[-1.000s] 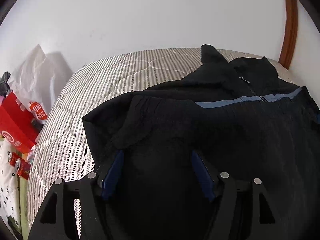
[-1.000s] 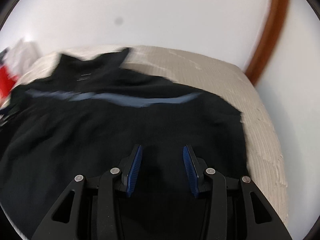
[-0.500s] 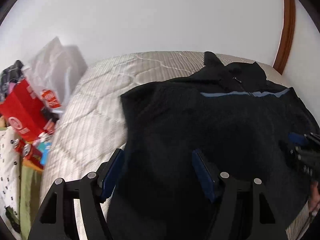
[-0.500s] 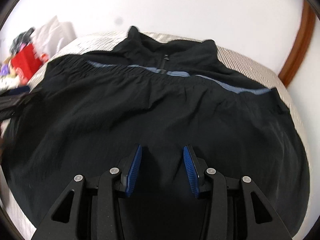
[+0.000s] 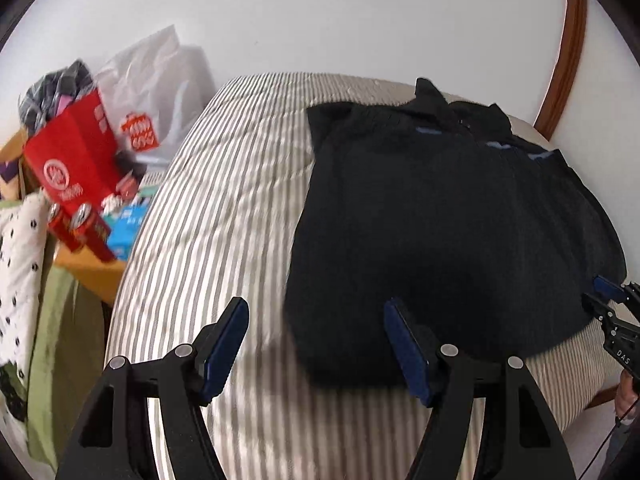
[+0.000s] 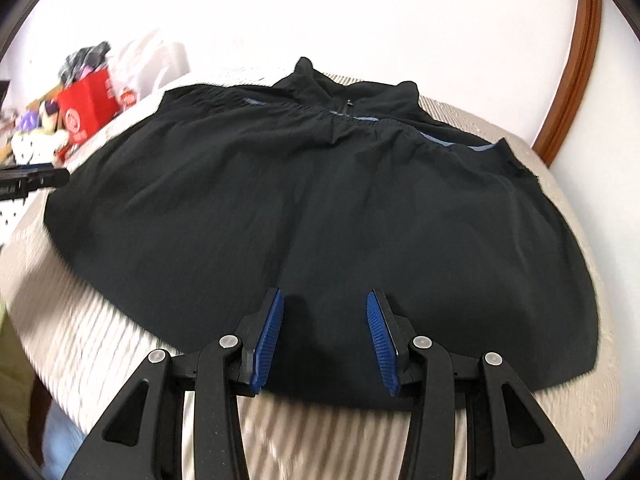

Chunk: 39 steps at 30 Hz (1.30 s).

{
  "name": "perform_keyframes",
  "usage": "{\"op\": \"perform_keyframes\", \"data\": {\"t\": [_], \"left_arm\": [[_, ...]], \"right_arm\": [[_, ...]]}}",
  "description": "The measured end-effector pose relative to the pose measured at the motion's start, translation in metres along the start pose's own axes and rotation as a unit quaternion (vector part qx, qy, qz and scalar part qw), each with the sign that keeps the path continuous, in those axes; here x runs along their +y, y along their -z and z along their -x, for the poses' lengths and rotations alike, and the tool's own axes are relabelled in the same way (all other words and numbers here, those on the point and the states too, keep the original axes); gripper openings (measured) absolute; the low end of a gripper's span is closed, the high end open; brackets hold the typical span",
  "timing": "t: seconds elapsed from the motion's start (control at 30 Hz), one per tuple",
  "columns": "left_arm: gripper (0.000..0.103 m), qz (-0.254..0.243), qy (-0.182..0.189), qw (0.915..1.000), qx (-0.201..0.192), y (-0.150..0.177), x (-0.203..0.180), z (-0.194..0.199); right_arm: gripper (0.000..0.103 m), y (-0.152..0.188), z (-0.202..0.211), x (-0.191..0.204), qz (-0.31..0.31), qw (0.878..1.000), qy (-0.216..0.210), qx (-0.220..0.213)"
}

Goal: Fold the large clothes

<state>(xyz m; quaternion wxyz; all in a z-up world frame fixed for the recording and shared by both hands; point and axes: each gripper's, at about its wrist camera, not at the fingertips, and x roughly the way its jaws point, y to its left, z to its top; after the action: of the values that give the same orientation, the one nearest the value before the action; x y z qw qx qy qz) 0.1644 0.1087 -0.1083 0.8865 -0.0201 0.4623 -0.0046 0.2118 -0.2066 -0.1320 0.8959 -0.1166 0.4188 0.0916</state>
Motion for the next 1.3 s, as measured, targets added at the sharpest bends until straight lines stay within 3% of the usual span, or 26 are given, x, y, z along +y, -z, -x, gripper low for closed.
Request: {"op": "perform_keyframes", "data": {"t": [0.1,0.2,0.3,0.37,0.63,0.93,1.03,1.2,1.3], "left_arm": [[0.068,0.004,0.002,1.0000,0.004,0.017,0.007,0.006],[0.068,0.004,-0.002,1.0000,0.006,0.034,0.014,0.014],[0.068,0.005,-0.007,0.9999,0.012,0.047,0.021,0.022],[0.068,0.006,-0.009,0.9998,0.014,0.055,0.025,0.026],[0.068,0.020,0.004,0.9997,0.011,0.071,0.042,0.032],[0.068,0.042,0.040,0.9983,0.007,0.073,0.050,0.021],[0.068,0.046,0.050,0.9977,0.005,0.072,0.050,0.018],[0.068,0.048,0.061,0.9970,0.005,0.068,0.046,0.017],[0.068,0.046,0.062,0.9970,0.003,0.067,0.042,0.017]], "right_arm": [[0.043,0.008,0.007,0.007,0.019,1.000,-0.003,0.016],[0.044,0.010,0.017,0.025,0.042,0.999,-0.013,0.002],[0.060,0.007,0.023,0.064,0.093,0.994,-0.041,-0.027],[0.064,0.001,0.021,0.095,0.134,0.989,-0.056,-0.041],[0.064,-0.022,-0.007,0.185,0.216,0.969,-0.108,-0.047],[0.063,-0.060,-0.027,0.229,0.240,0.962,-0.108,-0.066],[0.057,-0.068,-0.034,0.238,0.242,0.962,-0.107,-0.069],[0.016,-0.075,-0.034,0.243,0.245,0.961,-0.104,-0.078],[0.010,-0.084,-0.022,0.229,0.217,0.965,-0.114,-0.096]]}}
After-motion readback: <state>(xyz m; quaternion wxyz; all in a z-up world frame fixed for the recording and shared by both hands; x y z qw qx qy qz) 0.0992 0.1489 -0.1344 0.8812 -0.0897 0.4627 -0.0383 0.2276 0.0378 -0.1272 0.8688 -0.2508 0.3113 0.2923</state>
